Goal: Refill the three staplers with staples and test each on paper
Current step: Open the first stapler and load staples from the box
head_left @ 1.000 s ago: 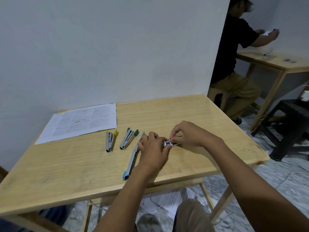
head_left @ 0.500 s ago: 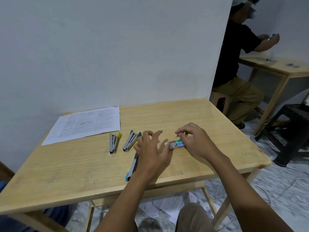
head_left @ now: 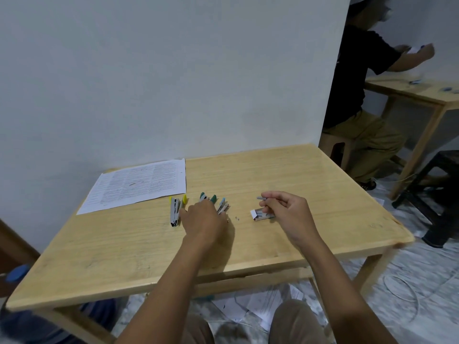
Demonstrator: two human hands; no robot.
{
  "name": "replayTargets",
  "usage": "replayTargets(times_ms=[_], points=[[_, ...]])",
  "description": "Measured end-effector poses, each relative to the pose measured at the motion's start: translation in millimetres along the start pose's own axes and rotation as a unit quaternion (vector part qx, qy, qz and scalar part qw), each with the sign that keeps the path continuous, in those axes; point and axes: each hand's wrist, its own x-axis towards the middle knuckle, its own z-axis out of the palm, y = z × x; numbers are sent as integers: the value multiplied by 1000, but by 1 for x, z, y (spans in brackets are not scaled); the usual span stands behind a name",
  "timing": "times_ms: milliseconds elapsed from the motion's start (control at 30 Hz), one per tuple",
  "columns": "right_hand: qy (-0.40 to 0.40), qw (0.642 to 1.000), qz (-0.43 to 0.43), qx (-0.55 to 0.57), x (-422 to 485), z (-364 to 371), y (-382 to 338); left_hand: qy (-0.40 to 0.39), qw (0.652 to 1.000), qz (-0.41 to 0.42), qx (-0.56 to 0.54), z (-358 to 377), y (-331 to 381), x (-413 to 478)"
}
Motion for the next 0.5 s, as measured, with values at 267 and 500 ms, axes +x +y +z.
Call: replayTargets(times_ms=[267, 500], points=[[16, 1000, -7, -18, -5, 0, 2, -15, 999, 19, -46, 1, -9, 4], [-18, 997, -41, -55, -7, 20, -5, -40, 955, 68, -287, -15, -23, -7]])
